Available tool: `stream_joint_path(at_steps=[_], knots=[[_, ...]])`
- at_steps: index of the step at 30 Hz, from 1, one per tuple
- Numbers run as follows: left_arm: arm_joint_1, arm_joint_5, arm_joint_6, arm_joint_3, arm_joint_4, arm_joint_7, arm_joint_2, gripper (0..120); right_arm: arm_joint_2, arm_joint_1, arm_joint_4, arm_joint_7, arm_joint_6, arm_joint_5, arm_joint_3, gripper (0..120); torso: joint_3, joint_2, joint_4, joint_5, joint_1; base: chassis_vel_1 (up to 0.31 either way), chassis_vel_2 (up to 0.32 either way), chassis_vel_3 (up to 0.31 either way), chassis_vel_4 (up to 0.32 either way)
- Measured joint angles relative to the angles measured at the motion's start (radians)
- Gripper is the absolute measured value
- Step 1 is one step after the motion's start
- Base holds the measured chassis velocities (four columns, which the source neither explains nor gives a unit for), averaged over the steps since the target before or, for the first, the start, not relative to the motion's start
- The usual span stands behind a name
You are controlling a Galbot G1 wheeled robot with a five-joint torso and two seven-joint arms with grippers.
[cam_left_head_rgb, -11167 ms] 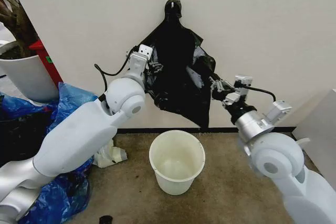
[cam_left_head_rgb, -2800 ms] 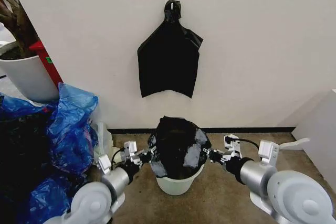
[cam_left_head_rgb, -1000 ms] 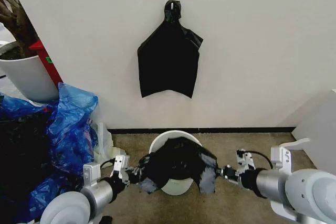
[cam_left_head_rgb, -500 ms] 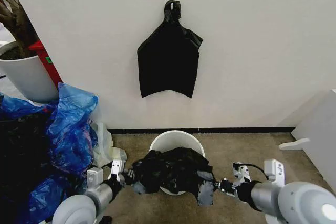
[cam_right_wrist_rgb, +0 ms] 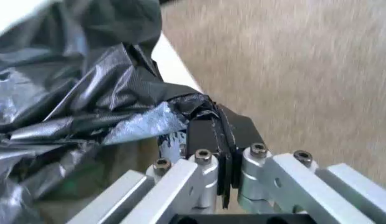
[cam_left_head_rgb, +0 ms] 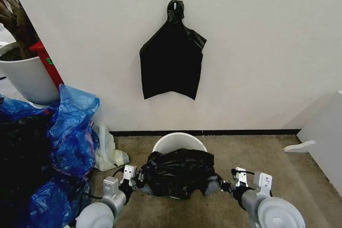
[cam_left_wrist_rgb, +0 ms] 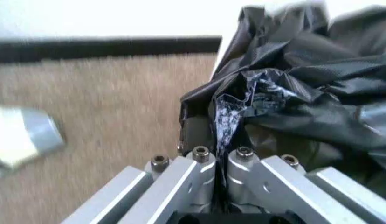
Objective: Place the garbage bag over the trash bin.
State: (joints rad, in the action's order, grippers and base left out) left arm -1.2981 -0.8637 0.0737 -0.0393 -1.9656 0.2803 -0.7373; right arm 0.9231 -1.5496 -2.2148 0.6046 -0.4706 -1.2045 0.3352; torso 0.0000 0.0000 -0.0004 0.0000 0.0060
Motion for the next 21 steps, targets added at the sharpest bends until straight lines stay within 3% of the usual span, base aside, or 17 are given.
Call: stream_joint_path(at_steps=[6, 15, 19, 21], knots=[[0.047, 0.0, -0.02, 0.017, 0.047, -0.042, -0.007, 0, 0.006, 0.016, 0.074, -0.108, 0.08, 0.103, -0.004, 0, 0.0, 0.0, 0.0001, 0.0, 0.0, 0.0, 0.0, 0.0, 0.0], [0.097, 0.001, -0.034, 0.011, 0.11, -0.074, -0.048, 0, 0.035, 0.048, 0.138, -0.166, 0.104, 0.149, -0.031, 0, 0.0, 0.0, 0.0, 0.0001, 0.0, 0.0, 0.0, 0.0, 0.0], [0.088, 0.007, -0.034, 0.016, 0.103, -0.075, -0.051, 0, 0.039, 0.04, 0.125, -0.167, 0.109, 0.149, -0.024, 0, 0.0, 0.0, 0.0, 0.0001, 0.0, 0.0, 0.0, 0.0, 0.0], [0.055, 0.009, -0.03, 0.037, 0.058, -0.072, -0.036, 0, 0.028, 0.016, 0.074, -0.16, 0.108, 0.131, 0.009, 0, 0.0, 0.0, 0.0001, -0.0002, 0.0, 0.0, 0.0, 0.0, 0.0]])
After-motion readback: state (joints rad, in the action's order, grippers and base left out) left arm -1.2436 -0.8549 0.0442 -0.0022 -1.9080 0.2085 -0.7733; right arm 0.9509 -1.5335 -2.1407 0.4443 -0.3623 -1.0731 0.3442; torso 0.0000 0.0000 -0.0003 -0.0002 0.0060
